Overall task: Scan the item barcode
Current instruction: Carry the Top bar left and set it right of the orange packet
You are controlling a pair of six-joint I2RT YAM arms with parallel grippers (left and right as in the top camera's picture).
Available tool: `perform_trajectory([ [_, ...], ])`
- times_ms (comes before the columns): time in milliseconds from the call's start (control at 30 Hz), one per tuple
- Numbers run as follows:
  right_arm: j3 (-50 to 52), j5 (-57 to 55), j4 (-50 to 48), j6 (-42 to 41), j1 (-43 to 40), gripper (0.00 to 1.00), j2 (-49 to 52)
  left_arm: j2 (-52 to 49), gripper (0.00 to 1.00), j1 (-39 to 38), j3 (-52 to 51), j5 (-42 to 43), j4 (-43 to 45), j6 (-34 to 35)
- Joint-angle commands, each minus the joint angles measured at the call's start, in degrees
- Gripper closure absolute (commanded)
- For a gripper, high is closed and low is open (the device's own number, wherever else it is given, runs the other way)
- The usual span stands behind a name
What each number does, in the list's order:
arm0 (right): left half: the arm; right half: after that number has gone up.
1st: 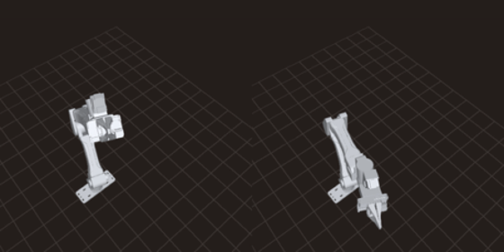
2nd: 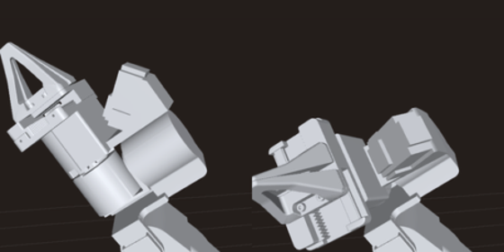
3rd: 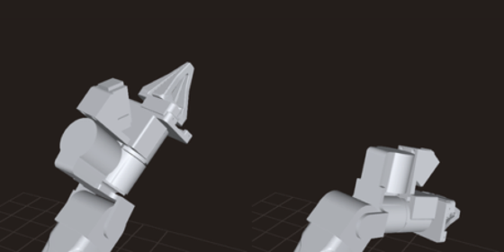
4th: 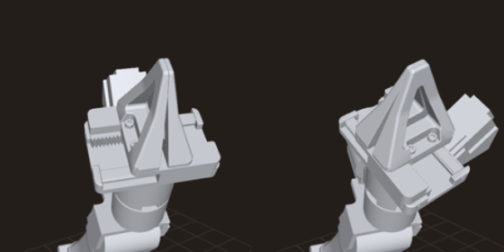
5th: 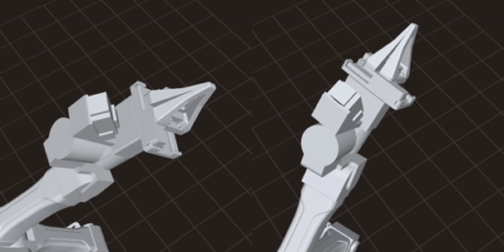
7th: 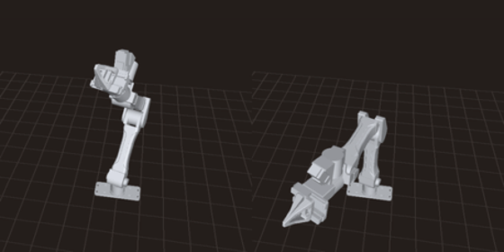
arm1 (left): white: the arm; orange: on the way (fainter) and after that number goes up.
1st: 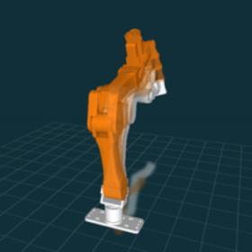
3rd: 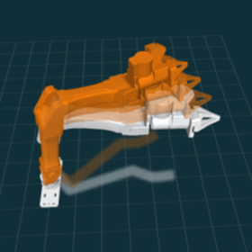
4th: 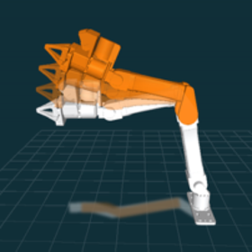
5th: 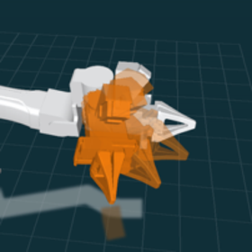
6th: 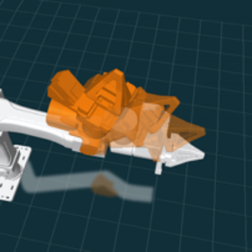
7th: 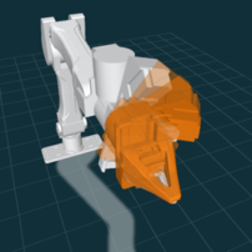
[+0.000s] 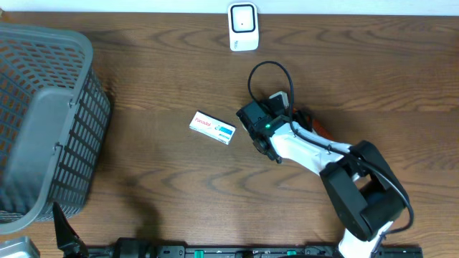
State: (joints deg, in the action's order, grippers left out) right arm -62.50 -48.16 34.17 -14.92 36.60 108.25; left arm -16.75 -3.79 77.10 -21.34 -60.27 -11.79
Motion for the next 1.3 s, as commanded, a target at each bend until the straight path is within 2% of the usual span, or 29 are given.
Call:
perform_trajectory([
  [0, -0.5, 12.9, 1.2, -0.9, -0.2, 0.25, -8.2, 0.2, 0.14, 0.3, 0.1, -0.4, -0.1, 0.5],
  [67, -0.5, 17.2, 1.9, -0.9, -0.5, 0.2, -13.6, 0.2, 0.14, 0.3, 0.1, -0.3, -0.1, 0.5],
  [100, -0.5, 21.2, 1.7, -0.9, -1.2, 0.27, -17.9, 0.2, 0.14, 0.3, 0.1, -0.4, -0.1, 0.5],
  [133, -0.5, 24.1, 1.4, -0.9, -2.2, 0.63, -20.9, 0.2, 0.14, 0.3, 0.1, -0.4, -0.1, 0.5],
  [167, -0.5, 25.4, 1.2, -0.9, -2.9, 0.74, -22.1, 0.2, 0.14, 0.3, 0.1, -0.3, -0.1, 0.5],
  [200, -0.5, 28.5, 1.0, -1.0, -5.2, 0.99, -24.5, 0.2, 0.14, 0.3, 0.1, -0.3, -0.2, 0.5],
  [433, -0.4, 43.6, 4.1, -1.4, -19.8, 0.99, -22.4, 0.2, 0.14, 0.3, 0.1, -0.3, -1.5, 0.5],
  [567, -0.4, 48.6, 5.6, -1.4, -23.7, 0.99, -17.2, 0.2, 0.14, 0.3, 0.1, -0.3, -2.7, 0.5],
  [700, -0.4, 52.4, 4.7, -1.3, -25.0, 0.99, -10.2, 0.2, 0.14, 0.3, 0.1, -0.3, -2.7, 0.5],
  [967, -0.4, 51.0, -2.9, -0.9, -25.1, 0.99, -2.1, 0.2, 0.14, 0.3, 0.1, -0.3, -2.7, 0.5],
  [1267, -1.2, 52.2, -13.4, -0.6, -26.1, 0.99, -1.2, 0.2, 0.14, 0.3, 0.1, -0.4, -2.8, 0.5],
])
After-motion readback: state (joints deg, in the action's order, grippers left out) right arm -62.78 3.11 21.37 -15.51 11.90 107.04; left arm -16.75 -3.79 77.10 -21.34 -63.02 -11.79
